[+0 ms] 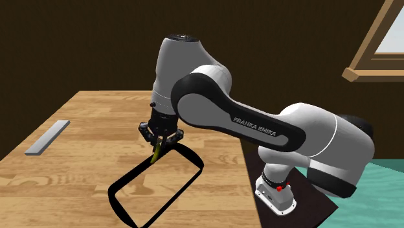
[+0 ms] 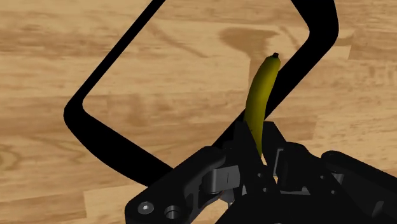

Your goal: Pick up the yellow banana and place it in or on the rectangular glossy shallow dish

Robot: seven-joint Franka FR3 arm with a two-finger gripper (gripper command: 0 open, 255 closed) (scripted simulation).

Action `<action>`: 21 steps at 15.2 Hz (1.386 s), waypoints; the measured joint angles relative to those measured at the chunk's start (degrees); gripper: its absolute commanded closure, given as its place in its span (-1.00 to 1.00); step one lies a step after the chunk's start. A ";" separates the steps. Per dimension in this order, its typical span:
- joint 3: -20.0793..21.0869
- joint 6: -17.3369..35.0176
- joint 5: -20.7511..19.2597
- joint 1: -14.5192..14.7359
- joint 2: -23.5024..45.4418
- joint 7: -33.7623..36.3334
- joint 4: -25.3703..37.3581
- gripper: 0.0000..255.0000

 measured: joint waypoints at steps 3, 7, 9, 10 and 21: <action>0.92 1.61 0.85 0.31 -0.92 -0.44 -2.09 1.00; 1.47 3.75 2.03 1.52 -2.59 -1.45 -5.93 1.00; 2.13 4.83 2.66 1.77 -3.19 -1.79 -7.35 1.00; 2.30 5.33 2.92 1.98 -3.49 -2.08 -8.19 1.00; 2.92 6.91 3.88 2.77 -4.56 -2.80 -10.82 -1.00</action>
